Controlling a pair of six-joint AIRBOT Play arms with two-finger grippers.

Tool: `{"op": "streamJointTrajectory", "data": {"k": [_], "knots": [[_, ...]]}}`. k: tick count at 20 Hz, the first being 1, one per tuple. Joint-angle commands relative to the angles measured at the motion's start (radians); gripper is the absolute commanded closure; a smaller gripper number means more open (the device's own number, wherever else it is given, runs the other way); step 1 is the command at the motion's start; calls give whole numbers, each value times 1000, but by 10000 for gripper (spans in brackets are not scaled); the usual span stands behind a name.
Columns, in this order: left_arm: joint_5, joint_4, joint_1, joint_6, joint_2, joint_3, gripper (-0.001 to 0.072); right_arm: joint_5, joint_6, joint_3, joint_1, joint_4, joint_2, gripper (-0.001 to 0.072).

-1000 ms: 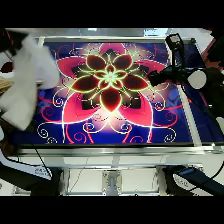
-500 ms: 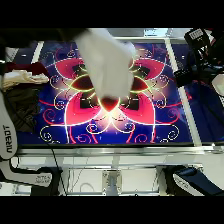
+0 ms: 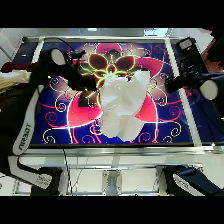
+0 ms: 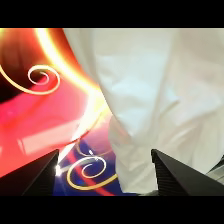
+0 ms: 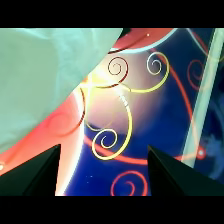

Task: Fold the shirts.

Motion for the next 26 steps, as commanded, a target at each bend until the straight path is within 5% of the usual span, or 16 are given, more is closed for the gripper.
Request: {"op": "streamJointTrajectory", "data": {"k": [1, 5, 10, 17, 26], "knots": [[-22, -49, -9, -41, -99, -21, 36, -122, 108, -135, -75, -24, -36, 118], [-22, -159, -9, 0, -209, -21, 36, -120, 117, -248, -253, 303, -102, 118], [13, -263, -16, 19, -267, -21, 36, -149, -91, -420, -286, 635, -151, 117], [67, -349, -107, 130, -269, -21, 37, -216, -109, -476, -280, 682, -183, 117], [83, -324, -132, 135, -269, 57, 64, -235, -109, -476, -280, 683, -183, 117]]}}
